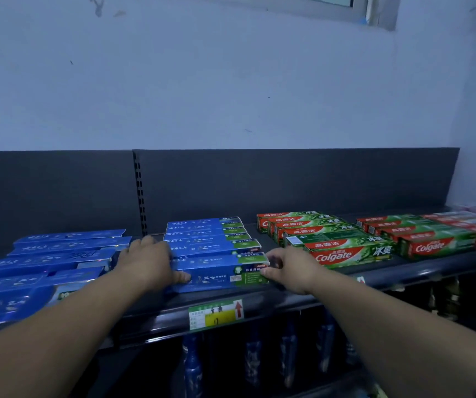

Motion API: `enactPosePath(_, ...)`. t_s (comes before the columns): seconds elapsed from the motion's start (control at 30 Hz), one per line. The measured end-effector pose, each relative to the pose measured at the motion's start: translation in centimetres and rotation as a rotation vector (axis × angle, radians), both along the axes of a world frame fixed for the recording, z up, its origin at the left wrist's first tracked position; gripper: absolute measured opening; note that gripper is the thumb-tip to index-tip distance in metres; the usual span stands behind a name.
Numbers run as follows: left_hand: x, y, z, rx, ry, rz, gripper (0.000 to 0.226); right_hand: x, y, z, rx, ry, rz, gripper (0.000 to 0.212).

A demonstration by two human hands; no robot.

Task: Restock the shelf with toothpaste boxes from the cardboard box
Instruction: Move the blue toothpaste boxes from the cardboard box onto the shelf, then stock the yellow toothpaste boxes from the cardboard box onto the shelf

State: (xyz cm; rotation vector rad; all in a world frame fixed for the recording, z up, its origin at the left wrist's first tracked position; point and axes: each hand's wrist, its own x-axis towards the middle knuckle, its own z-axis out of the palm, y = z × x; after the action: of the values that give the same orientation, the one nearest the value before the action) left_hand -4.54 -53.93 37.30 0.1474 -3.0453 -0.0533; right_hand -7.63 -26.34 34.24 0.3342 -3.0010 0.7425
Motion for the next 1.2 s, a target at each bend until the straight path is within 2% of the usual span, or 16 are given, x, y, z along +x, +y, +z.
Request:
enactPosePath(0.07, 0.4, 1.4, 0.1, 0.051, 0.104, -0.039, 0.079, 0.5, 0.5, -0.5, -0.051, 0.043, -0.044, 0.036)
enactPosePath(0.23, 1.3, 7.9, -0.2, 0.133, 0.254, -0.185, 0.079, 4.6, 4.0, 0.1, -0.077, 0.196, -0.130, 0.050)
enactPosePath(0.37, 2.8, 16.7, -1.2, 0.181, 0.321, -0.364, 0.073, 9.4, 9.7, 0.4, -0.017, 0.276, -0.257, 0.054)
enactPosePath(0.53, 6.9, 28.6, -3.5, 0.250, 0.378, -0.594, 0.084, 16.9, 18.2, -0.5, 0.155, 0.389, -0.522, 0.067)
enactPosePath(0.73, 12.5, 39.7, -5.2, 0.320, 0.383, -0.789, 0.081, 25.4, 26.5, -1.9, 0.234, 0.482, -0.770, 0.068)
enactPosePath(0.93, 15.7, 46.2, -9.1, 0.357, 0.351, -0.900, 0.079, 31.4, 32.5, -5.6, 0.268, 0.445, -0.941, 0.067)
enactPosePath(1.07, 15.6, 48.6, -13.6, 0.368, 0.345, -0.971, 0.078, 33.3, 35.1, -10.3, 0.247, 0.320, -1.032, 0.067)
enactPosePath(1.2, 13.7, 49.7, -19.6, 0.322, 0.231, -1.015, 0.071, 34.0, 36.4, -16.5, 0.207, 0.154, -1.091, 0.066)
